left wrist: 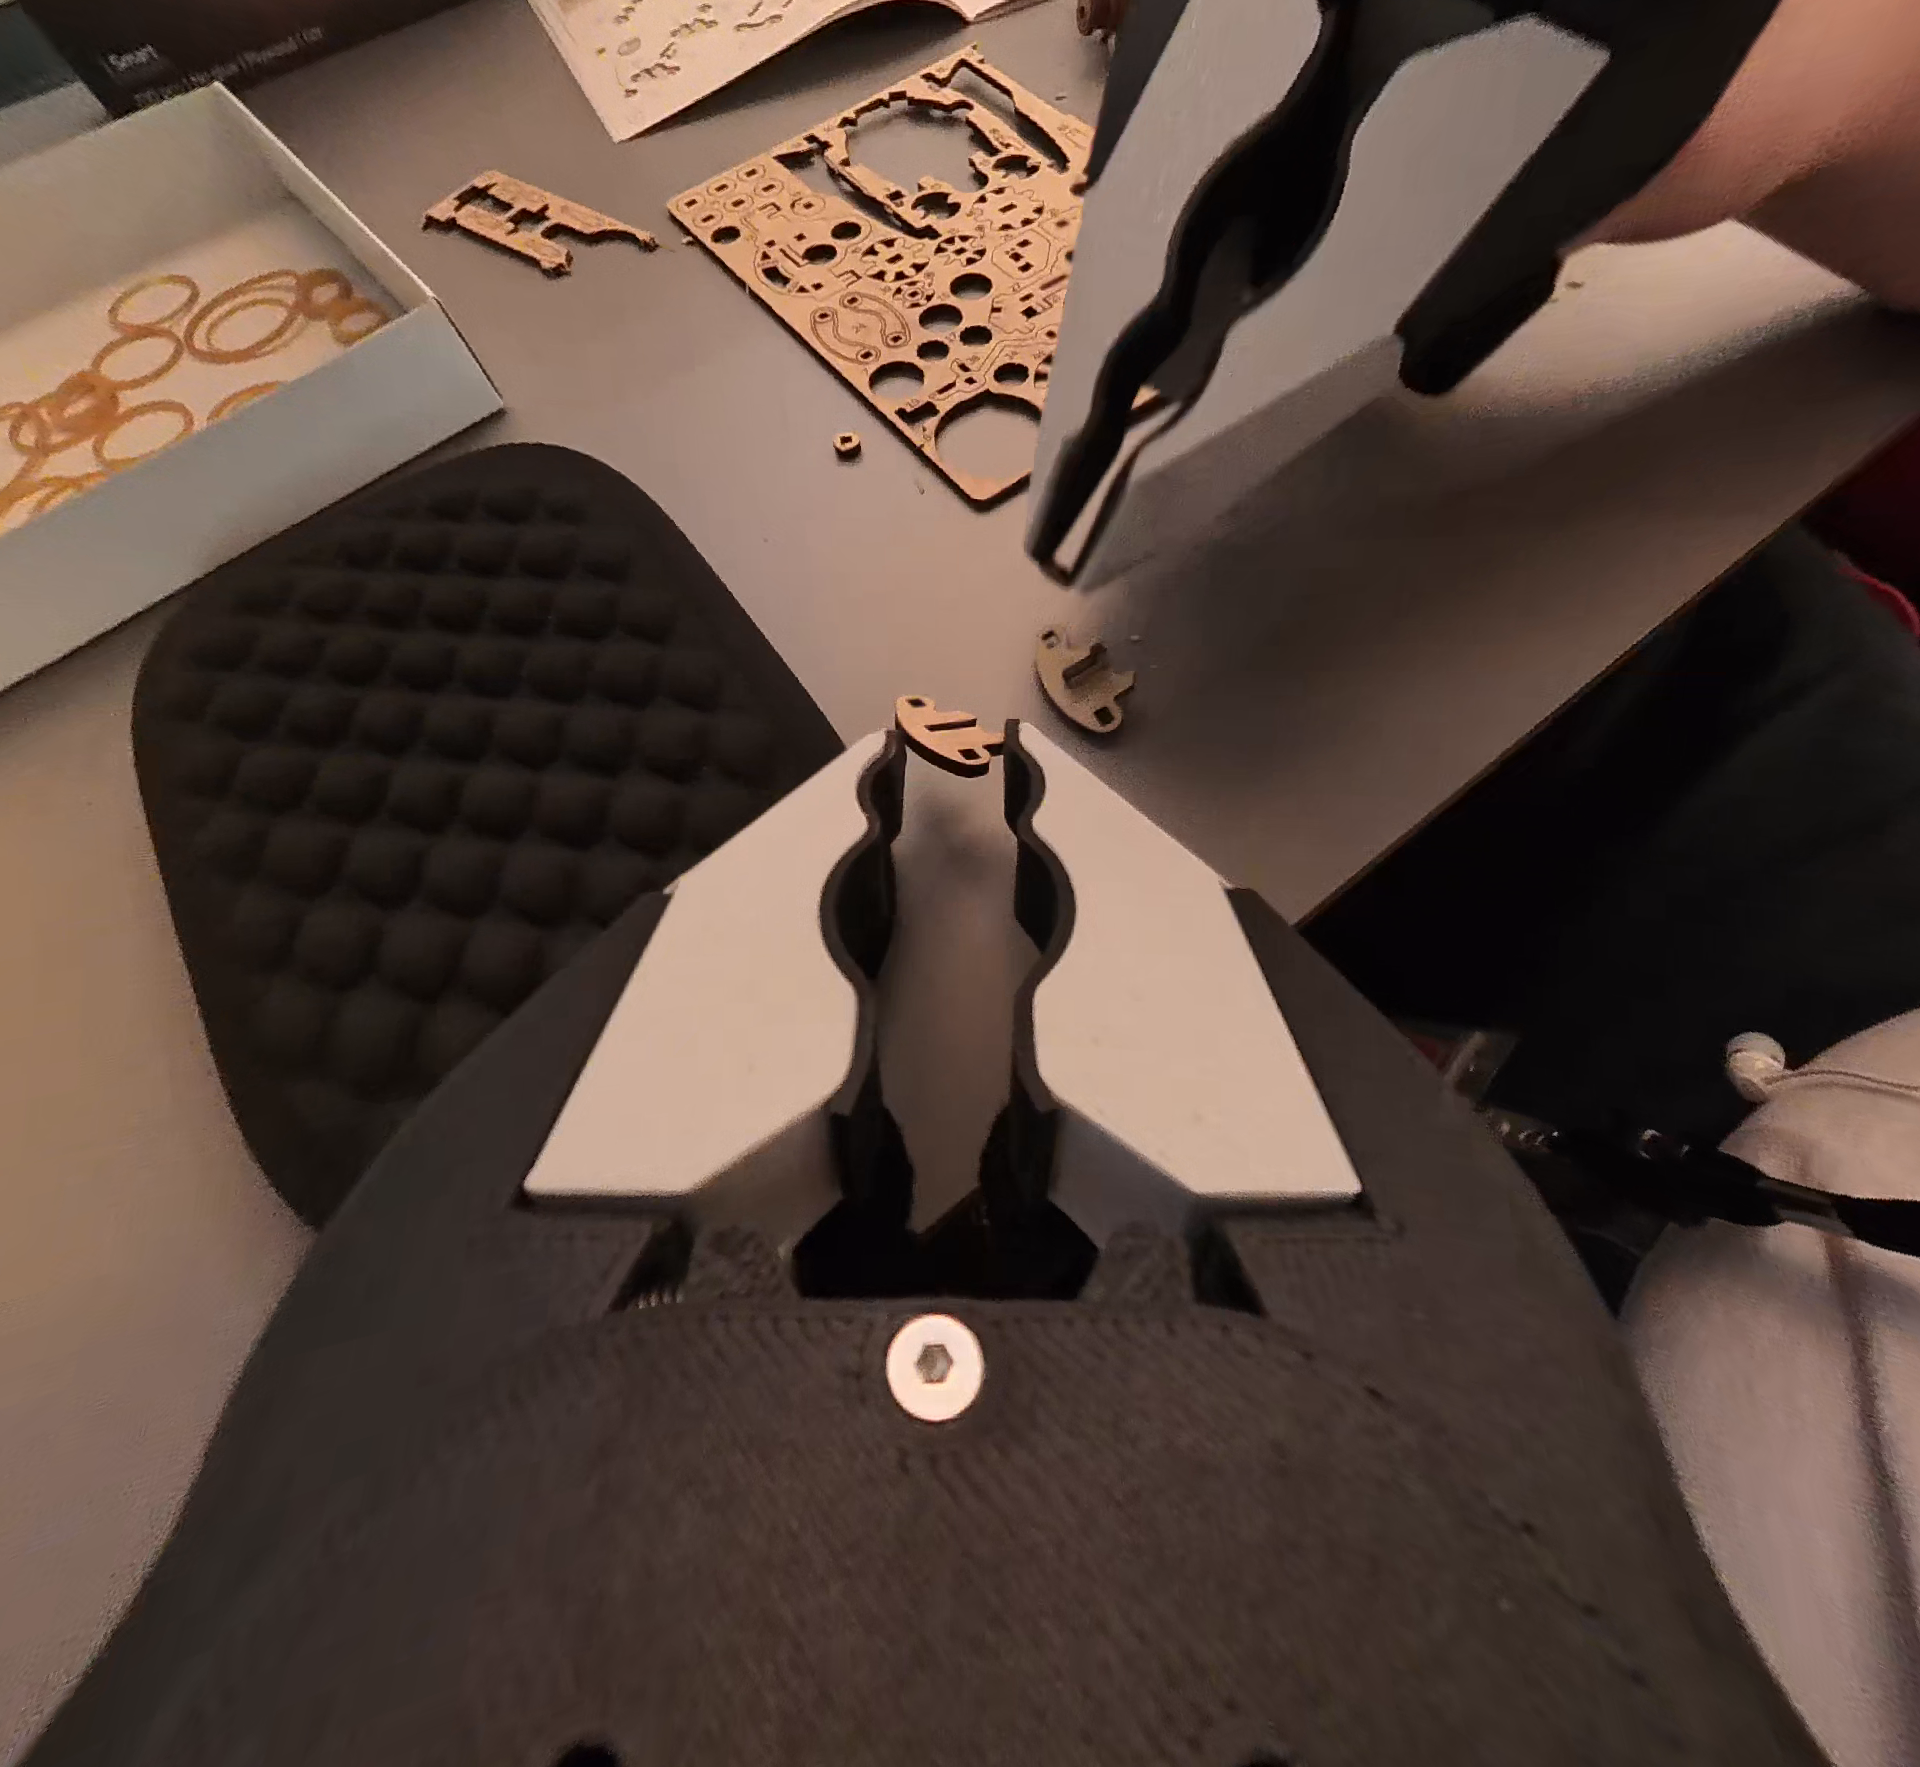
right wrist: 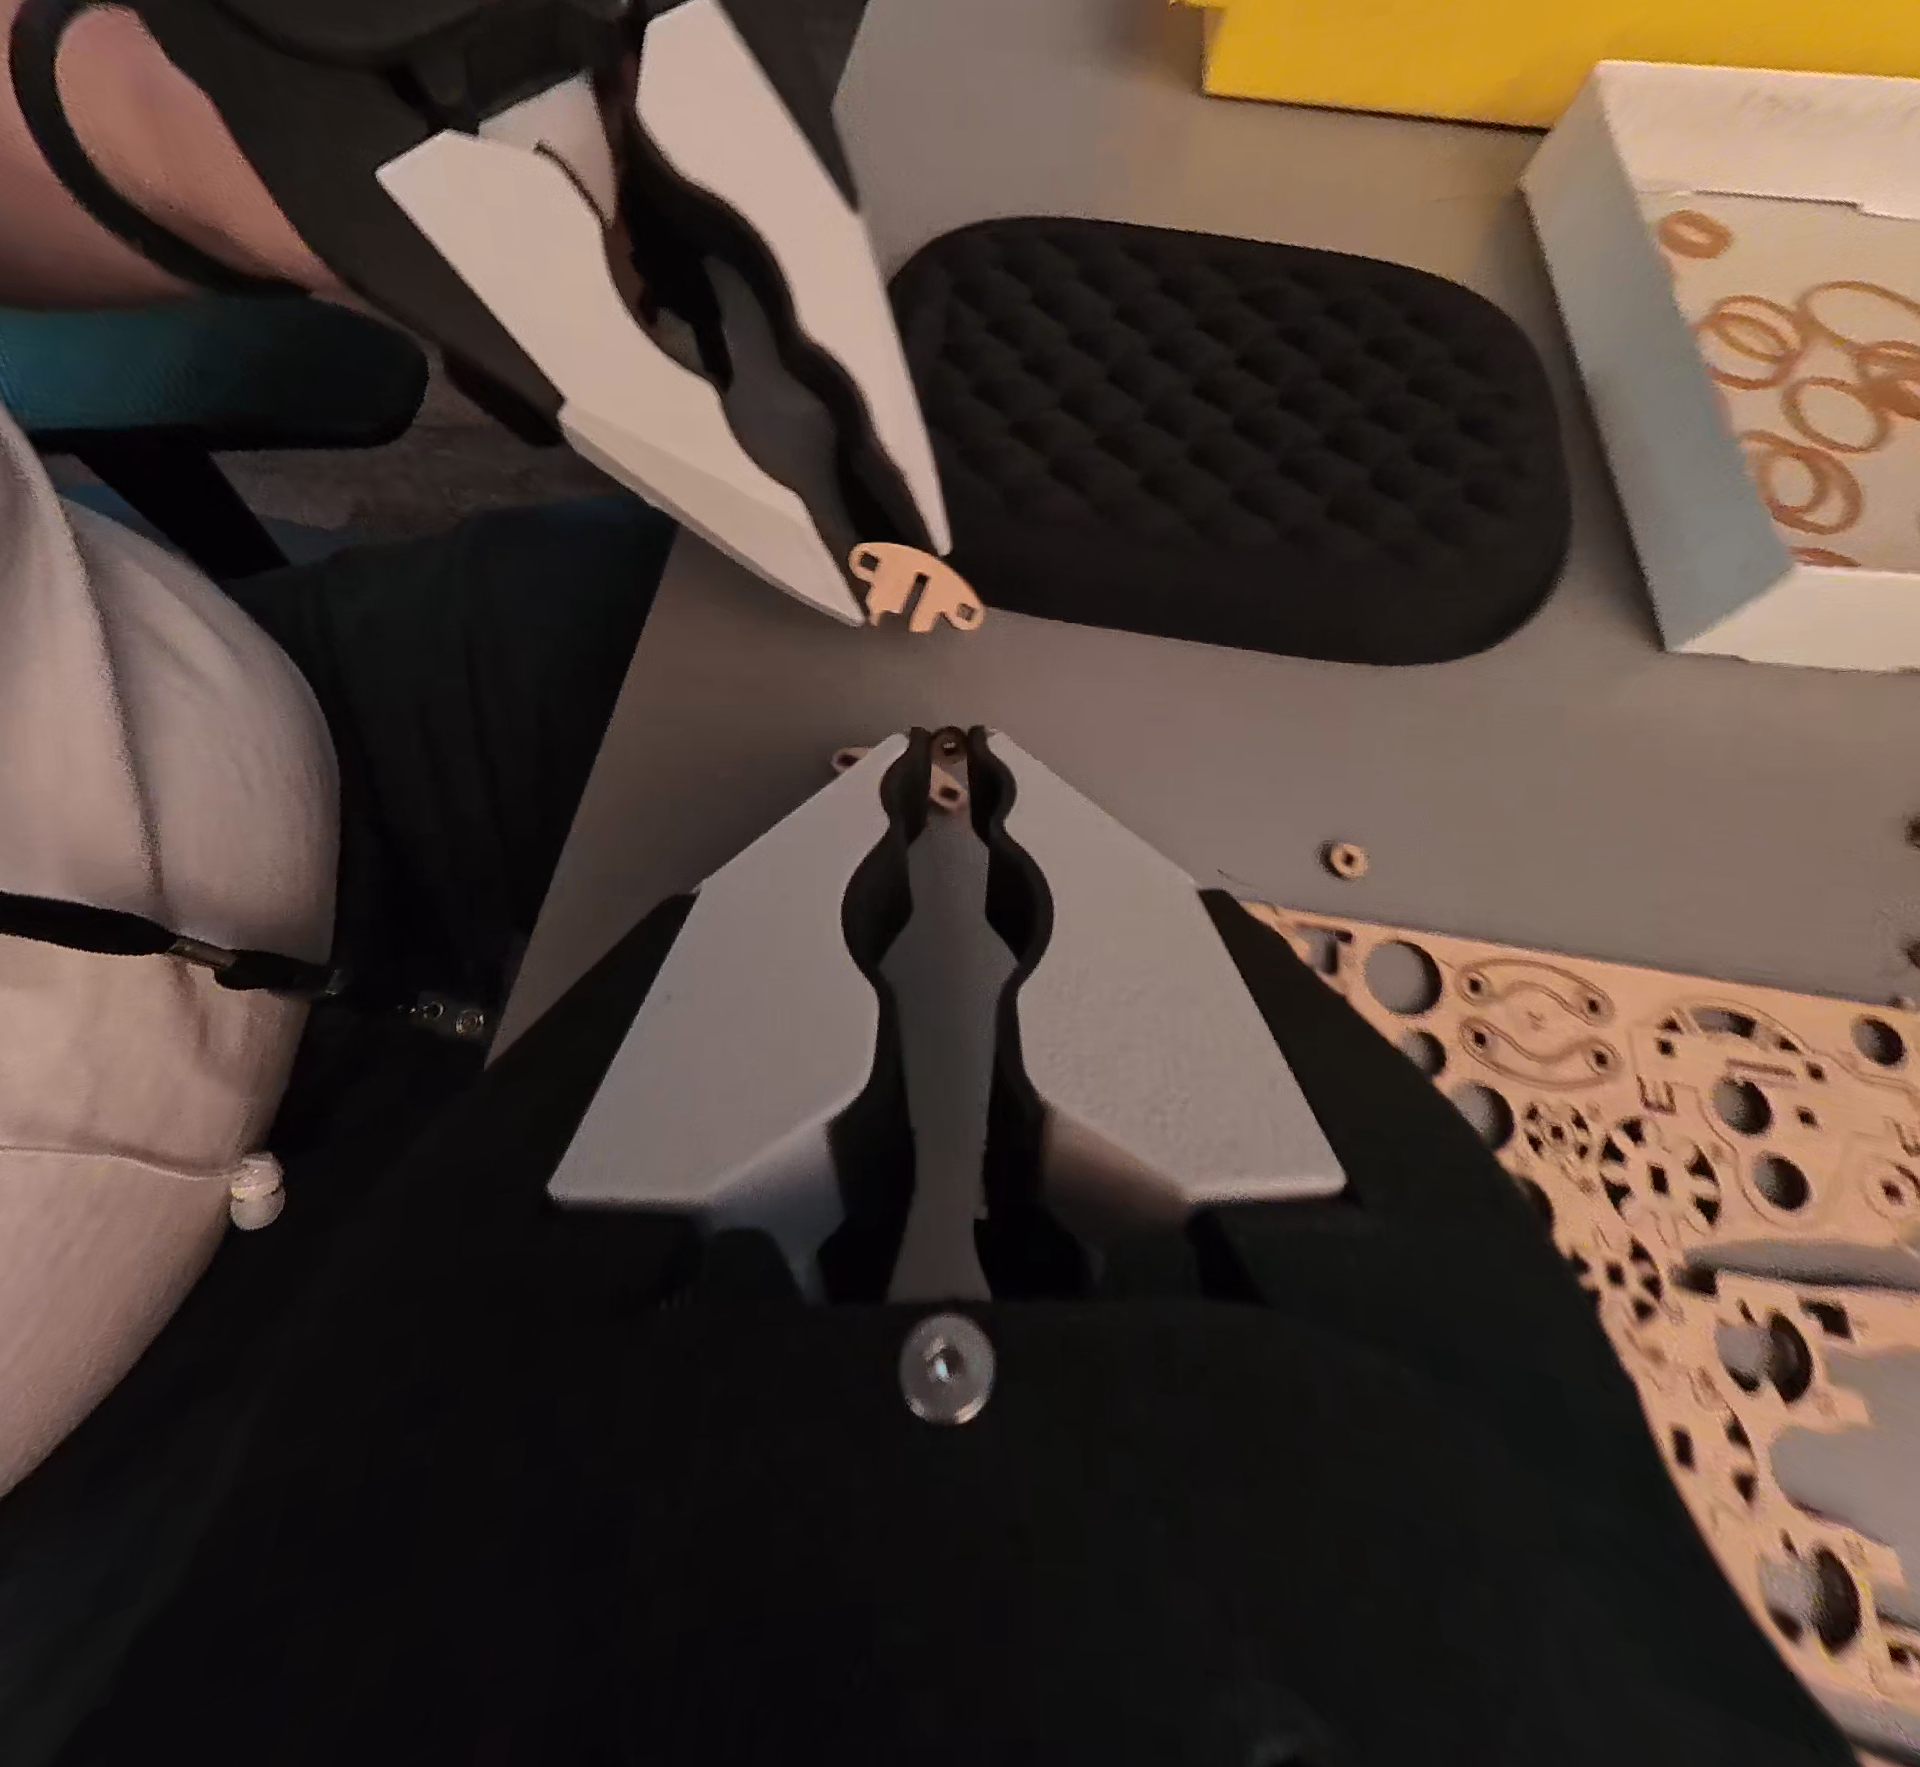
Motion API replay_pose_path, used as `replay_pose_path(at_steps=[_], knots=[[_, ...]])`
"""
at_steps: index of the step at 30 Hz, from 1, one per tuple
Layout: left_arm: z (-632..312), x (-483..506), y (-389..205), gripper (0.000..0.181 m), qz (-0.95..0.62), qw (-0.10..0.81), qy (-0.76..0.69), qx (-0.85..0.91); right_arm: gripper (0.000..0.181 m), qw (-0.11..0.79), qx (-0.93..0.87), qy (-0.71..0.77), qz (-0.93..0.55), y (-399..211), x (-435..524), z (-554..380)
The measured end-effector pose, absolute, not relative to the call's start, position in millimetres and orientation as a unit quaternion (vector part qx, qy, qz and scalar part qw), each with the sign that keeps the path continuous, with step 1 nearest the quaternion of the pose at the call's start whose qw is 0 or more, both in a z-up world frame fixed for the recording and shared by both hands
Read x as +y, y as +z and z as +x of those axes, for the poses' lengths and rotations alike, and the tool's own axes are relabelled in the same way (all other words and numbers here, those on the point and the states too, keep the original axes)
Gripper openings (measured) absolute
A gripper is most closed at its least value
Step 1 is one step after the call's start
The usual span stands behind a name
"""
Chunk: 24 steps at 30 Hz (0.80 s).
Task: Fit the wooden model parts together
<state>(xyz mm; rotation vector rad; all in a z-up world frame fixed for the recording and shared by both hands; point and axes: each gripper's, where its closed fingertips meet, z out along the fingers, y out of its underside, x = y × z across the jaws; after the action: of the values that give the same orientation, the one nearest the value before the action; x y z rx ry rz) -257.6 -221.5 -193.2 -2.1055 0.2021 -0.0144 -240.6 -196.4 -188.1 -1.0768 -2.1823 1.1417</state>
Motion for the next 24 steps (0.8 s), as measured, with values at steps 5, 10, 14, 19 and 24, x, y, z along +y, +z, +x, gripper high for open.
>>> replay_pose_path(at_steps=[5, 10, 14, 19, 24], knots=[[-238, -213, -189, 0.018, -0.844, 0.531, -0.065, 0.045, 0.005, 0.217, -0.791, 0.38, -0.427, -201, -165, -223], [-228, -205, -195, 0.018, -0.84, 0.536, -0.084, 0.035, 0.006, 0.184, -0.795, 0.378, -0.438, -210, -161, -212], [-230, -201, -193, 0.018, -0.835, 0.544, -0.081, 0.024, 0.022, 0.175, -0.79, 0.397, -0.432, -208, -163, -213], [-228, -201, -194, 0.018, -0.836, 0.544, -0.07, 0.034, 0.025, 0.182, -0.805, 0.45, -0.341, -180, -183, -219], [-225, -205, -179, 0.018, -0.817, 0.569, -0.077, 0.059, 0.021, 0.155, -0.839, 0.466, -0.236, -171, -195, -222]])
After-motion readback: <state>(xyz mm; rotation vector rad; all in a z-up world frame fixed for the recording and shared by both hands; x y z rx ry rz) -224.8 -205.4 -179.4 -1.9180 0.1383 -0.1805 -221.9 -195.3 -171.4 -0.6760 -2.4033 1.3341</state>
